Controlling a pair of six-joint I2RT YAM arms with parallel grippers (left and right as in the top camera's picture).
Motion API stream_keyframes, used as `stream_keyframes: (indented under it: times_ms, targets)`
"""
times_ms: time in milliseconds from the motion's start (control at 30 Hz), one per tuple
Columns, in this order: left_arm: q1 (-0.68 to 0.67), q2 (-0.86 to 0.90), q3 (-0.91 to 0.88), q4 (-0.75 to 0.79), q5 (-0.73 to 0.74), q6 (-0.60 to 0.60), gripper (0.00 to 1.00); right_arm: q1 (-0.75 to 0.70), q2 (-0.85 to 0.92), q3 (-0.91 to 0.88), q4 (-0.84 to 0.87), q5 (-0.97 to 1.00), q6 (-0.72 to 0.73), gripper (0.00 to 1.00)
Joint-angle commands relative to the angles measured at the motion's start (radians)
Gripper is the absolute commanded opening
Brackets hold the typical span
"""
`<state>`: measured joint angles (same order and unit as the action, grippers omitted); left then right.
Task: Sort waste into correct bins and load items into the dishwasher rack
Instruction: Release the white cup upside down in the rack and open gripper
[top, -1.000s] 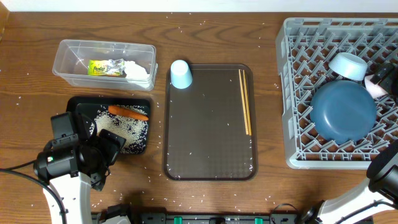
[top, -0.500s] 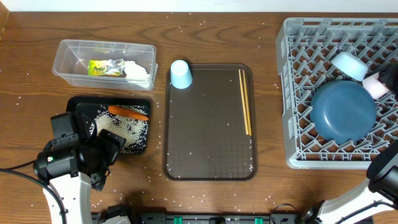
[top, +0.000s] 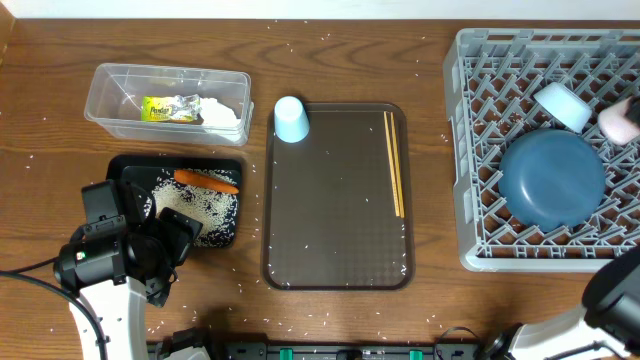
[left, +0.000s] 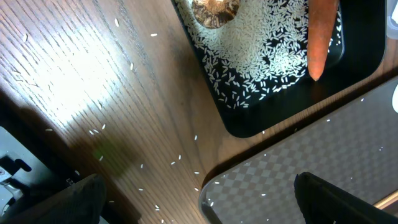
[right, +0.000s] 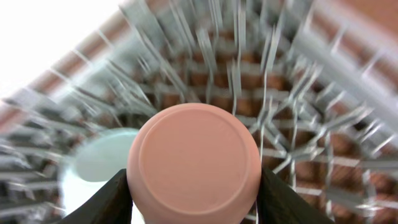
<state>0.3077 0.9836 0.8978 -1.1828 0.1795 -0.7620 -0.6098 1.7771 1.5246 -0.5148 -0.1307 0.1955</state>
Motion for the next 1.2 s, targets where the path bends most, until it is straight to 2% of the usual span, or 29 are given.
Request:
stream_keyframes:
  times_ms: [0,333,567,733,800,867,967,1167]
  targets:
    - [0.005,-0.005,0.003,-0.006,-0.013,0.005,0.98,-0.007,-0.087,0.059,0.006,0.003,-0.028,0.46]
    - [0.005,-0.005,0.003,-0.006,-0.013,0.005,0.97,-0.006,-0.081,0.078,-0.002,0.129,-0.156,0.48]
    - [0.005,-0.005,0.003,-0.006,-0.013,0.005,0.98,-0.006,-0.008,0.078,-0.001,0.130,-0.160,0.49]
    - [0.005,-0.005,0.003,-0.006,-0.013,0.005,0.98,-0.004,0.050,0.078,0.004,0.130,-0.159,0.53]
    - [0.005,-0.005,0.003,-0.006,-0.013,0.005,0.98,-0.004,0.063,0.078,0.002,0.130,-0.160,0.60]
    - [0.005,-0.005,0.003,-0.006,-0.013,0.005,0.98,-0.004,0.067,0.078,0.000,0.125,-0.159,0.77]
    - [0.005,-0.005,0.003,-0.006,-0.013,0.005,0.98,-0.003,0.064,0.079,-0.001,0.105,-0.159,0.89]
    - [0.005,-0.005,0.003,-0.006,-0.013,0.005,0.98,0.005,0.013,0.080,-0.014,0.020,-0.140,0.92]
